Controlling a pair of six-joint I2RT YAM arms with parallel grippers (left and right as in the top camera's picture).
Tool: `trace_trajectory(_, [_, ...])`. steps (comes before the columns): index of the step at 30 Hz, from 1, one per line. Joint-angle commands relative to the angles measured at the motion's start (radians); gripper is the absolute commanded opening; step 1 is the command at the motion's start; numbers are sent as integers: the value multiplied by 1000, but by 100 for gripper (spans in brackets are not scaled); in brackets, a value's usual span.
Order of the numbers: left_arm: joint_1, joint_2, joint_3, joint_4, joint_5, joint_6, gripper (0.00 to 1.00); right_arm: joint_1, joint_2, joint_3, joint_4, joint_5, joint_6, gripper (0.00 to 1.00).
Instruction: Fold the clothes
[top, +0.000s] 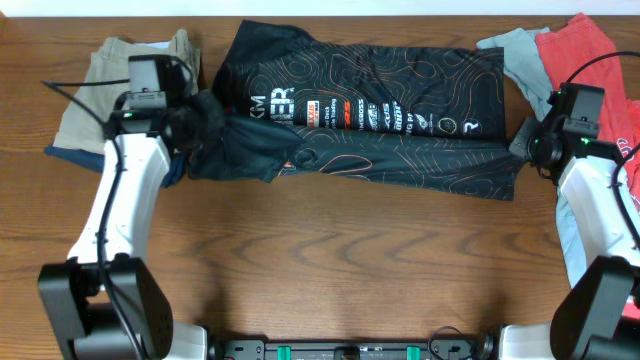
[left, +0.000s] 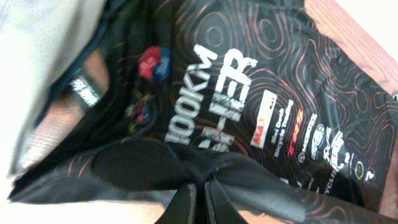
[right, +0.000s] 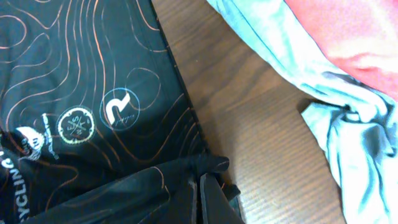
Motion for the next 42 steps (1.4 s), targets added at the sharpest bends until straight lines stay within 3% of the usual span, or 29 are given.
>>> trace_trajectory(1, [-20, 51, 11, 43, -35, 2, 6, -3, 41, 4, 32, 4, -12, 1])
trace_trajectory(5, [-21, 96, 11, 108, -68, 2, 6, -3, 91, 4, 105, -2, -12, 1])
trace_trajectory(7, [-21, 115, 11, 130, -69, 2, 7, -3, 116, 4, 152, -35, -12, 9])
trace_trajectory(11, [-20, 157, 11, 142, -108, 3, 42, -3, 154, 4, 212, -68, -12, 22])
trace_trajectory(13, [-20, 166, 11, 120, -134, 6, 52, -4, 162, 4, 206, -64, -12, 40])
trace_trajectory(14, [-20, 166, 11, 100, -143, 6, 55, -5, 162, 4, 196, -63, -12, 42])
trace_trajectory(18, [-20, 166, 11, -36, -174, 48, 57, -8, 162, 4, 86, -19, -12, 45])
trace_trajectory(22, [-20, 167, 7, -151, -306, 47, 57, -8, 162, 1, -42, -10, -12, 48])
trace_trajectory(27, [-20, 177, -10, -141, -356, 47, 58, -5, 164, -5, -114, -3, -12, 55])
trace_trajectory(35, [-20, 261, -13, -158, -347, 20, 59, -4, 167, -77, -113, -3, -11, 57])
trace_trajectory(40, [-20, 318, -14, -137, -344, 20, 60, -4, 167, -134, -84, -3, -11, 54])
trace_trajectory(42, [-20, 334, -14, -125, -344, 20, 60, -4, 167, -142, -82, -3, -11, 45])
